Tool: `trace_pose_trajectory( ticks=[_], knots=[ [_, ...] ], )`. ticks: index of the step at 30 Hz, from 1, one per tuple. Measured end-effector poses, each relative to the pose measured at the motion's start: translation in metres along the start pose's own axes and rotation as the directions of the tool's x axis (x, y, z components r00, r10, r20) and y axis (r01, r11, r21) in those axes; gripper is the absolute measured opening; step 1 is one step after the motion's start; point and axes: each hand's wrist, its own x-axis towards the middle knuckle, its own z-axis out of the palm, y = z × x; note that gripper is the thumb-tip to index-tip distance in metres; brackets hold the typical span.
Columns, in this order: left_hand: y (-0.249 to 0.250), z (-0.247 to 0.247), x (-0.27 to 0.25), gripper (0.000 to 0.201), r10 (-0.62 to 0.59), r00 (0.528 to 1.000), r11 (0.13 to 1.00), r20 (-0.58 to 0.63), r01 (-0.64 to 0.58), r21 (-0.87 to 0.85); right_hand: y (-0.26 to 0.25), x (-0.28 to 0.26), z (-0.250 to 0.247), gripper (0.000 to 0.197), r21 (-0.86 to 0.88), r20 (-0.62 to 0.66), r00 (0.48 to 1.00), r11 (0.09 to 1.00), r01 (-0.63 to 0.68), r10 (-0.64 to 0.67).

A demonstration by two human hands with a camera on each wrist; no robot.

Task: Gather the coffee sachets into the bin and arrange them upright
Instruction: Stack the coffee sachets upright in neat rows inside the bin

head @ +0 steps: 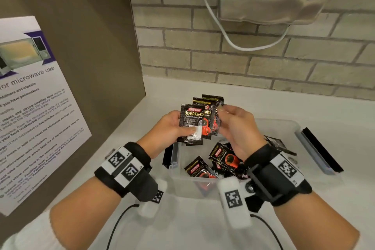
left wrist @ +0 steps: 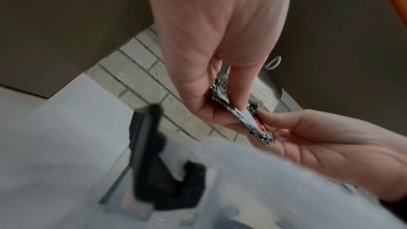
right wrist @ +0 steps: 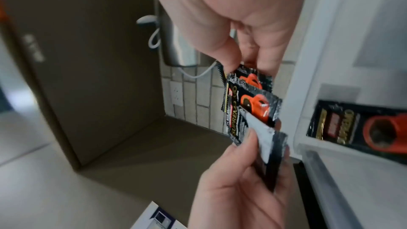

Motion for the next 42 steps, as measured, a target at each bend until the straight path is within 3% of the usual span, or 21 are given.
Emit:
trace_pose_trajectory(
  ticks=[3, 6, 9, 11, 14, 15, 17, 21, 27, 29, 32, 35, 37, 39, 42],
  knots=[
    [0.0, 0.001, 0.004, 0.035, 0.021, 0.999, 0.999, -0.029, -0.02, 0.032, 0.002, -0.002, 0.001, 0.006, -0.145, 0.047, 0.998, 0.989, 0.041, -0.035],
    [0.002, 0.0, 0.01, 0.022, 0.087, 0.983, 0.992, -0.161, -0.07, 0.104, 0.007, 0.006, -0.003, 0.019, -0.23, -0.035, 0.999, 0.973, 0.03, -0.039],
    [0.003, 0.0, 0.015, 0.02, 0.195, 0.92, 0.967, -0.341, -0.124, 0.221, 0.008, 0.01, -0.005, 0.019, -0.224, -0.1, 0.995, 0.975, 0.001, -0.024],
    [0.005, 0.005, 0.014, 0.019, 0.351, 0.857, 0.9, -0.376, -0.198, 0.389, 0.008, 0.01, -0.002, 0.019, -0.188, -0.097, 0.995, 0.982, -0.019, 0.0],
    [0.006, 0.016, 0.012, 0.011, 0.597, 0.779, 0.656, -0.189, -0.34, 0.674, 0.008, 0.006, 0.009, 0.019, -0.168, -0.046, 0.999, 0.986, -0.001, -0.007],
    [0.005, 0.018, 0.014, 0.009, 0.635, 0.766, 0.567, -0.097, -0.377, 0.732, 0.009, 0.005, 0.012, 0.018, -0.166, -0.029, 0.999, 0.986, 0.007, -0.012],
    [0.002, 0.02, 0.016, 0.01, 0.654, 0.756, 0.472, 0.018, -0.427, 0.772, 0.011, 0.004, 0.016, 0.012, -0.142, -0.025, 1.0, 0.99, 0.009, -0.013],
    [-0.002, 0.025, 0.016, 0.038, 0.621, 0.781, 0.52, 0.059, -0.468, 0.715, 0.01, 0.006, 0.016, 0.013, -0.05, -0.031, 1.0, 0.999, 0.0, -0.001],
    [-0.007, 0.021, 0.019, 0.028, 0.582, 0.812, 0.624, 0.047, -0.483, 0.615, 0.01, 0.005, 0.016, 0.018, -0.043, 0.007, 1.0, 0.999, 0.026, -0.026],
    [-0.006, 0.018, 0.019, 0.025, 0.515, 0.857, 0.708, 0.011, -0.432, 0.559, 0.01, 0.007, 0.016, 0.018, -0.078, -0.008, 1.0, 0.997, 0.004, -0.005],
    [-0.005, 0.012, 0.022, 0.024, 0.473, 0.879, 0.76, -0.064, -0.37, 0.534, 0.011, 0.01, 0.017, 0.024, -0.129, -0.035, 0.999, 0.991, -0.037, 0.032],
    [-0.008, 0.001, 0.025, 0.031, 0.452, 0.875, 0.736, -0.172, -0.257, 0.626, 0.01, 0.009, 0.018, 0.024, -0.148, -0.049, 0.997, 0.987, -0.068, 0.062],
    [-0.012, -0.008, 0.027, 0.038, 0.336, 0.918, 0.716, -0.209, -0.104, 0.69, 0.011, 0.008, 0.014, 0.028, -0.134, -0.098, 0.993, 0.988, -0.08, 0.068],
    [-0.018, -0.014, 0.029, 0.042, 0.195, 0.962, 0.682, -0.191, 0.007, 0.731, 0.014, 0.009, 0.01, 0.029, -0.159, -0.157, 0.986, 0.984, -0.083, 0.058],
    [-0.025, -0.022, 0.032, 0.043, 0.125, 0.989, 0.637, -0.084, -0.015, 0.771, 0.03, 0.01, 0.005, 0.032, -0.199, -0.193, 0.979, 0.974, -0.11, 0.071]
  ],
)
